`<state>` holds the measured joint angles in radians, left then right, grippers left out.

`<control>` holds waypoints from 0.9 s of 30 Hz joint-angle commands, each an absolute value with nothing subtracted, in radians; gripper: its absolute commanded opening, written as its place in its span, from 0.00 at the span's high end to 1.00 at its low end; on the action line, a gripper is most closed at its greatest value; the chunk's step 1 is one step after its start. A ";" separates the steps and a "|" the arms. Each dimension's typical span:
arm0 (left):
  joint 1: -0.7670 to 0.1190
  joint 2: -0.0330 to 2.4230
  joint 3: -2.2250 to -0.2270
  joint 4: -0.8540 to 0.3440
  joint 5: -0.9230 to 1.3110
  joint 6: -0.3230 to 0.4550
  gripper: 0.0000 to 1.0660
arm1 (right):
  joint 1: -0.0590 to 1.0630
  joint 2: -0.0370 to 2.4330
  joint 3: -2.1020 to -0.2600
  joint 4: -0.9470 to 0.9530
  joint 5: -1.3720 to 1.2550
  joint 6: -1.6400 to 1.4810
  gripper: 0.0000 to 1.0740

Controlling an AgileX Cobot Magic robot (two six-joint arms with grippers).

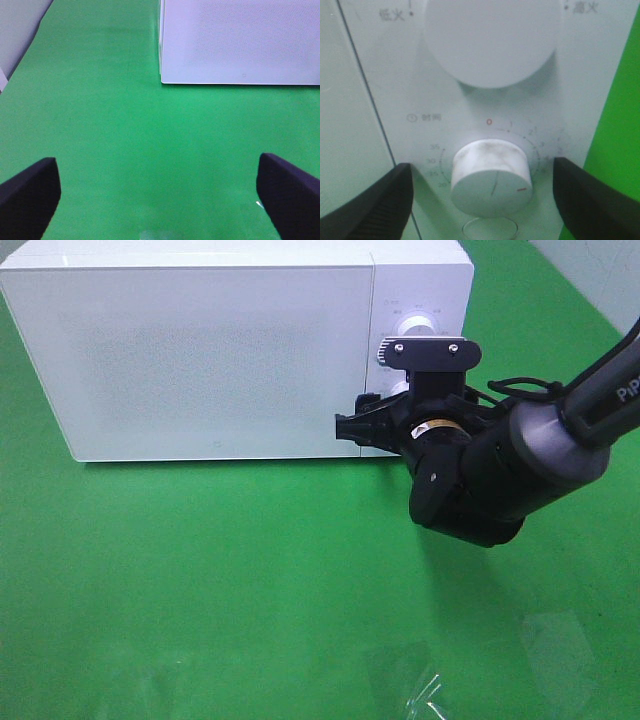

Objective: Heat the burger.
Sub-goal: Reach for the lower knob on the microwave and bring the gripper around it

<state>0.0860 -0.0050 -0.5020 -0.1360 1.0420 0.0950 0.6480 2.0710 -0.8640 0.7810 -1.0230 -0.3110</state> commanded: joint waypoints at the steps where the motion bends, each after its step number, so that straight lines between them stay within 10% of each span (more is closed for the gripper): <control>1: 0.089 -0.015 -0.499 -0.141 1.041 0.092 0.06 | 0.633 2.051 -0.886 0.732 -1.093 -0.342 0.30; 10: 0.089 -0.015 -0.499 -0.141 1.041 0.092 0.06 | 0.633 2.051 -0.886 0.733 -1.092 -0.342 0.37; 21: 0.089 -0.015 -0.499 -0.141 1.041 0.092 0.06 | 0.633 2.051 -0.886 0.721 -1.095 -0.341 0.90; 27: 0.089 -0.015 -0.499 -0.141 1.041 0.092 0.06 | 0.633 2.051 -0.886 0.710 -1.095 -0.341 1.00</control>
<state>0.0860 -0.0050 -0.5020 -0.1360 1.0420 0.0950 0.6480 2.0690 -0.8640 0.7900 -1.0240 -0.3260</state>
